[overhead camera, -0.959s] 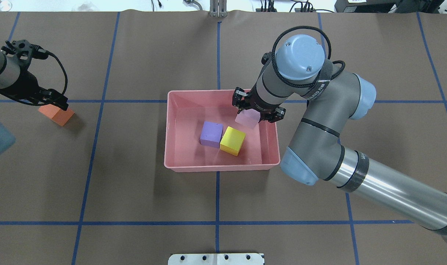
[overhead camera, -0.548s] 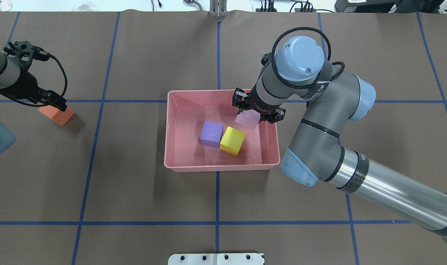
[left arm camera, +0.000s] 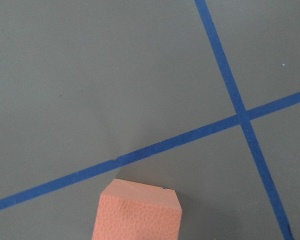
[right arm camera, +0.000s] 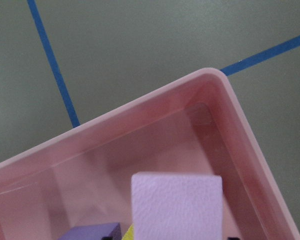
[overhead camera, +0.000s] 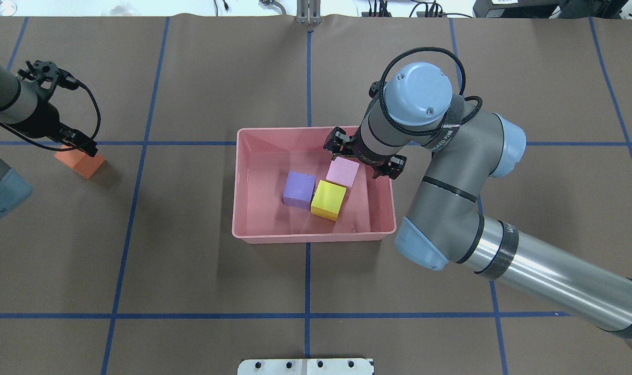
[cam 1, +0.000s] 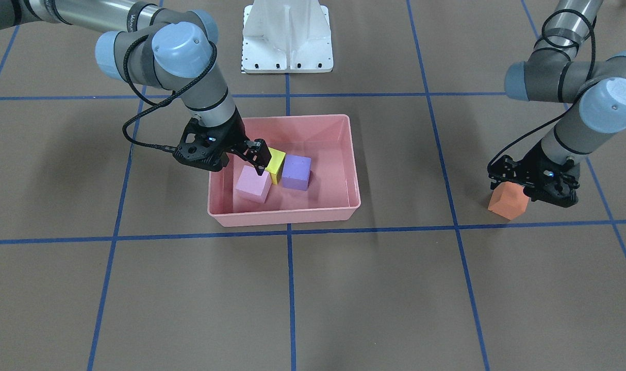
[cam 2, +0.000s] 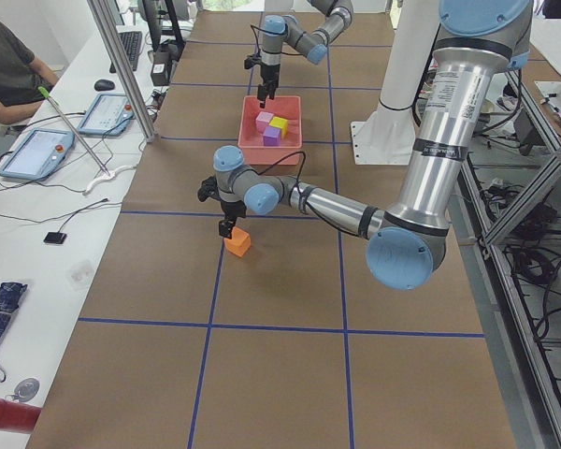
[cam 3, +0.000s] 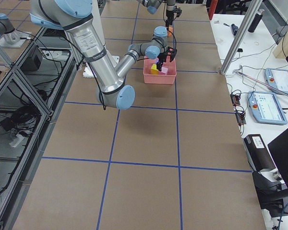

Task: Place blocks into pink bin with both arms
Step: 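Carry the lilac cube into the bin and release it behind the yellow cube, then grasp the orange cube with the left gripper while the right gripper withdraws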

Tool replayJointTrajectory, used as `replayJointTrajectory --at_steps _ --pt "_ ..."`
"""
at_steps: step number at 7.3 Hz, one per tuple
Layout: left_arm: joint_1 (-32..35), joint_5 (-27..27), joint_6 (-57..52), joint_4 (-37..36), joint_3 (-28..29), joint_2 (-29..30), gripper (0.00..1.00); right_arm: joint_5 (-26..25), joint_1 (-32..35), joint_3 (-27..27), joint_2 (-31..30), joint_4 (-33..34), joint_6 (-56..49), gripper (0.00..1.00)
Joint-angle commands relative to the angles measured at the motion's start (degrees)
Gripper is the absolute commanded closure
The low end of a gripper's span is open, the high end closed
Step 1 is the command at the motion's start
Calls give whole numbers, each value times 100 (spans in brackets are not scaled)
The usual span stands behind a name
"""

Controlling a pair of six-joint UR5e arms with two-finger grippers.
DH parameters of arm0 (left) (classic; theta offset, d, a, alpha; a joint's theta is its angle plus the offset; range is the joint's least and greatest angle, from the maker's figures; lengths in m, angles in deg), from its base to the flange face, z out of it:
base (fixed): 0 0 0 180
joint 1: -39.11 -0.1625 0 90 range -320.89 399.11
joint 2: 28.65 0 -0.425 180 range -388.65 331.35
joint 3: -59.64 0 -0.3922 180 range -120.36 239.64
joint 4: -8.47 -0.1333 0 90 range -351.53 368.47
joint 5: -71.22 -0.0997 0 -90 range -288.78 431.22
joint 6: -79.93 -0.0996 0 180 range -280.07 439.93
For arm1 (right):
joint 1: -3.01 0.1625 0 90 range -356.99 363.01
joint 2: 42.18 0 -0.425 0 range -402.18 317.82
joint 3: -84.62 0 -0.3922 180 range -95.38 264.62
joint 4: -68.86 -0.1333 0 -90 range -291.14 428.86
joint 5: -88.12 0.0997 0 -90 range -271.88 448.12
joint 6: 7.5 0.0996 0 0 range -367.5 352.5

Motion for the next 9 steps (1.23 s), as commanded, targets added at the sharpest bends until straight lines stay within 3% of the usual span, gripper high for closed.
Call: replayJointTrajectory --at_steps 1,2,4,7,8,9 --pt "0 -39 -393 -27 71 36 2 -19 -10 24 -43 -1 -39 0" --pt "0 -31 -597 -36 167 45 2 25 24 85 -69 -1 -65 0" --pt "-18 -22 -564 8 492 194 1 401 462 732 -681 -1 -440 0" --pt "-44 -13 -564 25 721 203 2 649 815 867 -938 8 -724 0" --pt "-53 31 -555 17 704 195 12 902 1051 963 -1096 8 -899 0" --pt "-53 40 -486 16 669 186 61 1087 1227 1008 -1211 8 -1074 0"
